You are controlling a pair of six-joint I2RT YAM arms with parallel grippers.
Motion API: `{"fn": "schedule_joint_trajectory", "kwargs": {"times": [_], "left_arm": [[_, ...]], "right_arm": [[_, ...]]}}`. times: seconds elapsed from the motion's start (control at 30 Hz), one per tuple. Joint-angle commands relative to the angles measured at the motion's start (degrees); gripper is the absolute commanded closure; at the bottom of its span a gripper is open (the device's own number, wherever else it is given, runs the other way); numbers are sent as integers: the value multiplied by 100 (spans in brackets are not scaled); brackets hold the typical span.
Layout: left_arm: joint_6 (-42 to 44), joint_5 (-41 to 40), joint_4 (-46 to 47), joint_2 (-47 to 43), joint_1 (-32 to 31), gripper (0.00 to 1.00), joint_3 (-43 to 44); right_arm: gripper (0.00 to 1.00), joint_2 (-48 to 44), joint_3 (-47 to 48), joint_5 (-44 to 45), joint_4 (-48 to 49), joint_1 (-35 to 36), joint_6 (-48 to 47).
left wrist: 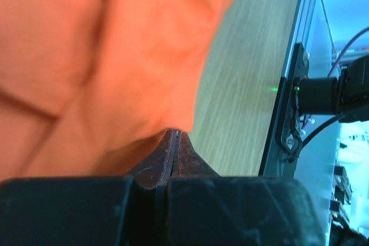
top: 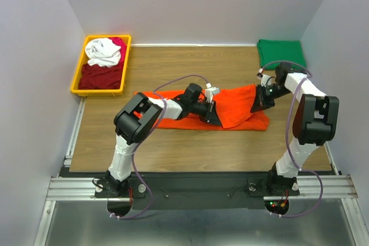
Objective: Fold and stack the t-shirts
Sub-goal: Fold the tshirt
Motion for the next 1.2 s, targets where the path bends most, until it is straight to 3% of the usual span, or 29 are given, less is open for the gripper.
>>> {"fn": "schedule_joint_trajectory", "kwargs": {"times": [0.0, 0.2, 0.27, 0.3, 0.4, 0.57, 0.73, 0.97, 1.17], "left_arm": [[-38, 241, 350, -461, 233, 100, 271], [128, 382, 421, -399, 426, 99, 474], [478, 303, 315, -530, 418, 83, 404], [576, 207, 315, -670, 400, 69, 299], [1304, -39, 61, -873, 322, 56, 263], [3201, -873, -966, -1058, 41, 50, 473], [5352, -1367, -1319, -1278, -460, 49, 290], [7192, -1815, -1294, -1234, -883, 50, 122], [7889, -2035, -1170, -1138, -1102, 50, 69]], "right_arm": [[97, 194, 510, -304, 81, 46, 193], [98, 721, 1055, -577, 134, 46, 448], [98, 861, 1134, -577, 134, 46, 475], [98, 897, 1178, -560, 169, 46, 527], [99, 1047, 1240, -551, 327, 46, 729], [99, 1205, 1266, -647, 468, 46, 949], [100, 1153, 1258, -683, 512, 46, 1037], [99, 1100, 1214, -692, 503, 46, 1064], [99, 1108, 1117, -718, 512, 46, 1029]]}}
